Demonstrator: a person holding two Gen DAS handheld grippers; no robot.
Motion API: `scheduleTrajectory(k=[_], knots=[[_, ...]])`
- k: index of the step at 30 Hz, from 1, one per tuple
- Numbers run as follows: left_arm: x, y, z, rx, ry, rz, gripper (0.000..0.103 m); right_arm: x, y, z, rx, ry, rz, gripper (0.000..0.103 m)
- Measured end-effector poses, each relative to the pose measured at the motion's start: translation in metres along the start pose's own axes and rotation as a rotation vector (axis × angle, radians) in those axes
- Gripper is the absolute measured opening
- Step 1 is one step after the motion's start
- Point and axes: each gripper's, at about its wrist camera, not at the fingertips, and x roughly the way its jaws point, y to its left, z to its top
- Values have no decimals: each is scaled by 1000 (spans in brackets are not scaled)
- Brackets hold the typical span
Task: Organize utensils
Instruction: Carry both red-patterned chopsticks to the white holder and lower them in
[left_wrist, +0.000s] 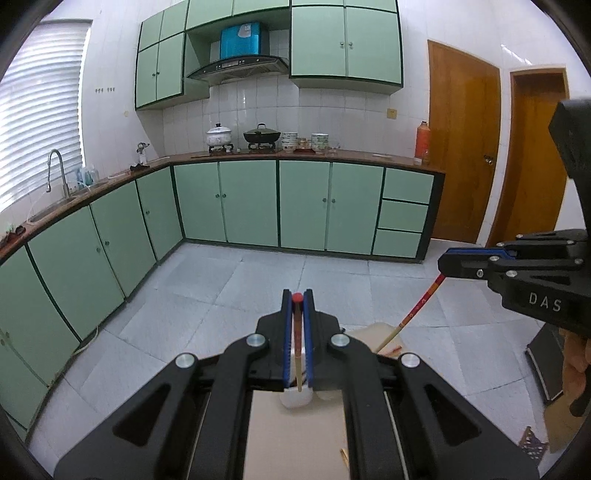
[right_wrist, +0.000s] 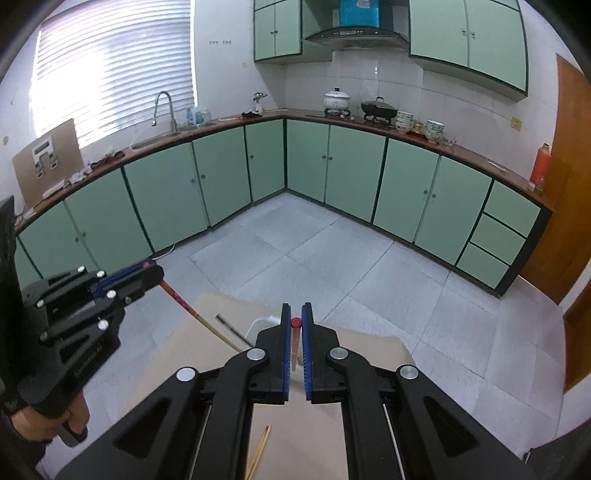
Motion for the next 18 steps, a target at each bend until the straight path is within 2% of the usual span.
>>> scheduleTrajectory(k=[7,12,18], knots=[[47,9,-5,-31,-4,11,5,48,-21,4,30,25,-17,5],[86,15,-25,-51,44,12,5,84,-38,-11,60,60,-7,5],[111,20,-45,-57,86,9,5,115,-50,-32,86,107,7,5]])
